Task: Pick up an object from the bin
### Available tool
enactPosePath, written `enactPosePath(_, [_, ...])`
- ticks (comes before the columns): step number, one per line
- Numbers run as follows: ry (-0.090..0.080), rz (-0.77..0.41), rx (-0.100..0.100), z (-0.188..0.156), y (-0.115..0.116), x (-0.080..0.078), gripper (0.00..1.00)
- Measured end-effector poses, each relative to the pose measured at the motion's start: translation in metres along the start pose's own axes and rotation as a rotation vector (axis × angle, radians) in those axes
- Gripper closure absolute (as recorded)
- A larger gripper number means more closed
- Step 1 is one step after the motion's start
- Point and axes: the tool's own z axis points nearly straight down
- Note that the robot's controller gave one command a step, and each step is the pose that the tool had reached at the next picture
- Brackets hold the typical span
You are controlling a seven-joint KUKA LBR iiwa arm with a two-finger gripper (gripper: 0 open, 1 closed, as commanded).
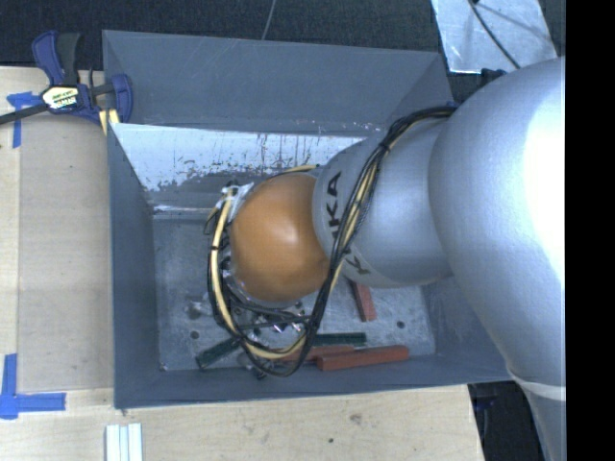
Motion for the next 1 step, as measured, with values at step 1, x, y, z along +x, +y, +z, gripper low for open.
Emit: enactPosePath(1, [-0.004,-0.149,0.001,-0.0013,0.0078,-0.0006,1.00])
